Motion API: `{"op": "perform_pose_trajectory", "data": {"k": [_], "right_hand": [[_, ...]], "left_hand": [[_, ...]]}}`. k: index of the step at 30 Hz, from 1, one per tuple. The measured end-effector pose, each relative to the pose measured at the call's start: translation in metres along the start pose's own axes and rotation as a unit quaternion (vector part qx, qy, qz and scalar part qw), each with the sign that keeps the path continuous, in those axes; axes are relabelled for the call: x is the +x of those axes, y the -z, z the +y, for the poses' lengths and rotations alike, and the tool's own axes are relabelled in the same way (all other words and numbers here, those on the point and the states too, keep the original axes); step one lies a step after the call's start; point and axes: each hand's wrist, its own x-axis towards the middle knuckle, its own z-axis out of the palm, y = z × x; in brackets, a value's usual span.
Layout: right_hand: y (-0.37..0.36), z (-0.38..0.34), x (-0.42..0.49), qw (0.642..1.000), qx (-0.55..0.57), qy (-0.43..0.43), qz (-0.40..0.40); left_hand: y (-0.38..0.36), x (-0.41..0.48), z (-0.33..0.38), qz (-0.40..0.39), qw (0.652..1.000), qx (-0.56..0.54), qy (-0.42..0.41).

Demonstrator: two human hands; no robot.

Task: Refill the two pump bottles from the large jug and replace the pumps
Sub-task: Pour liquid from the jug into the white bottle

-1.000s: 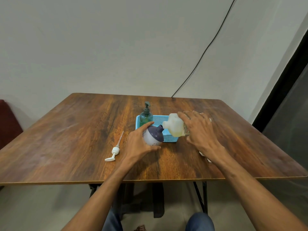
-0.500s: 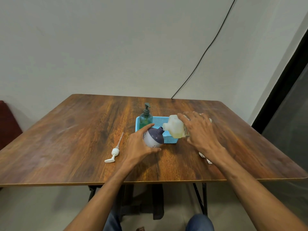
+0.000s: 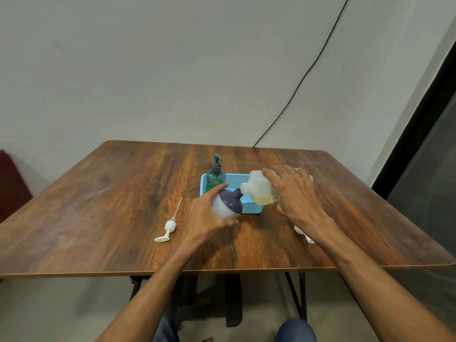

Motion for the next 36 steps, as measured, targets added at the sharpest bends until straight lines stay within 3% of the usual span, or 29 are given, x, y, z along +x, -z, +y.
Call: {"op": "perform_pose_trajectory", "data": {"k": [11,15,23,36], "right_hand": [[-0.0015,0.0016,0.0000,1.000,-0.005,0.001,0.000],[-0.0022,0.0018,0.0007,1.000,-0.010,0.001,0.002],[-0.0037,0.0026,0.0003,1.000,-0.016,0.000,0.005],[-0.0011,0.0031,-0.0008,1.000,-0.013,0.003,0.000]], "left_hand": [[-0.0046,0.0025,0.0002,-0.005,1.000,0.006,0.029],[-0.0010,-0.0020,0.0039,-0.002,1.000,0.005,-0.002],[-0.0044,-0.0008,0.0024,-0.003,1.000,-0.015,0.026],[-0.0022,-0.0040,0.0074,-0.004,1.000,-0.003,0.003]]}}
